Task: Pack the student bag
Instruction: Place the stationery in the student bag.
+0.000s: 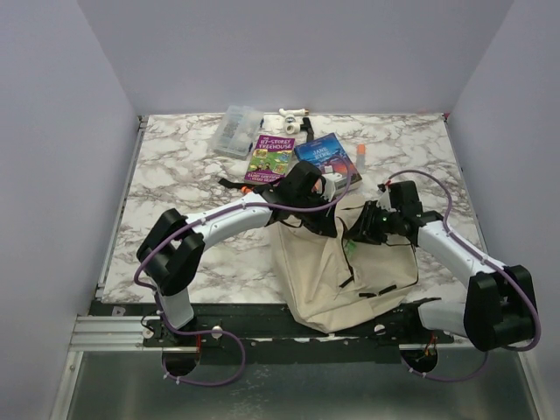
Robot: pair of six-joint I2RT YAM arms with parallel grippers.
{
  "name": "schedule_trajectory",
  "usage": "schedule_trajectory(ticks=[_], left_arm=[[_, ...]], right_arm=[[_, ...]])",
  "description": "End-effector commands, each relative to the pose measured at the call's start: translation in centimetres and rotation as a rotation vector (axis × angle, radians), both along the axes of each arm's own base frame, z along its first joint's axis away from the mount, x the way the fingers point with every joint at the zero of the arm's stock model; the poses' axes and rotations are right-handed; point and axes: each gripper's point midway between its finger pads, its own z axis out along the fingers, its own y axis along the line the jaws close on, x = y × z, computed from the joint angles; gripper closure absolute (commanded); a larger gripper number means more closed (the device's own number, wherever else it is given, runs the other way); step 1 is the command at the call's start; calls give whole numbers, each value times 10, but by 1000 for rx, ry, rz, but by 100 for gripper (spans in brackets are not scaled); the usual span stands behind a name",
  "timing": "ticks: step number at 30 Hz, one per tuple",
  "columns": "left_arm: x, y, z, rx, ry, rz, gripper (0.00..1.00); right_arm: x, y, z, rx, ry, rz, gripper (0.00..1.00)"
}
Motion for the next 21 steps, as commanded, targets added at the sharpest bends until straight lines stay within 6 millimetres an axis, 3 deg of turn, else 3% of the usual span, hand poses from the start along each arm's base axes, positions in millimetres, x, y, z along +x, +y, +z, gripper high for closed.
schedule_trajectory(ticks=[1,4,6,10,13,14,16,19,21], left_arm=[[1,-17,27,-88,-24,-33,100],[0,-18,26,-91,-7,-25,100],[0,-20,24,-95,-8,-28,100],[3,-21,23,-89,-4,-21,100],[5,-24,24,-94,-4,-12,100],[5,-25,26,-99,0,-9,100],[4,-25,28,-106,4,-13,100],[5,-24,25,-103,-9,-13,100],[2,-21,24,-96,-2,-17,100]], right_arm=[[-13,4,-17,9,49,17,66],[-27,22,-8,101,73,51,81],[-36,33,2,178,76,68,82],[-49,35,17,222,86,63,82],[-54,41,19,283,91,69,79],[-52,39,18,262,101,69,79],[-36,16,11,85,66,-4,79],[-13,-13,7,-90,-25,-103,64],[-10,-14,3,-114,8,-99,61]])
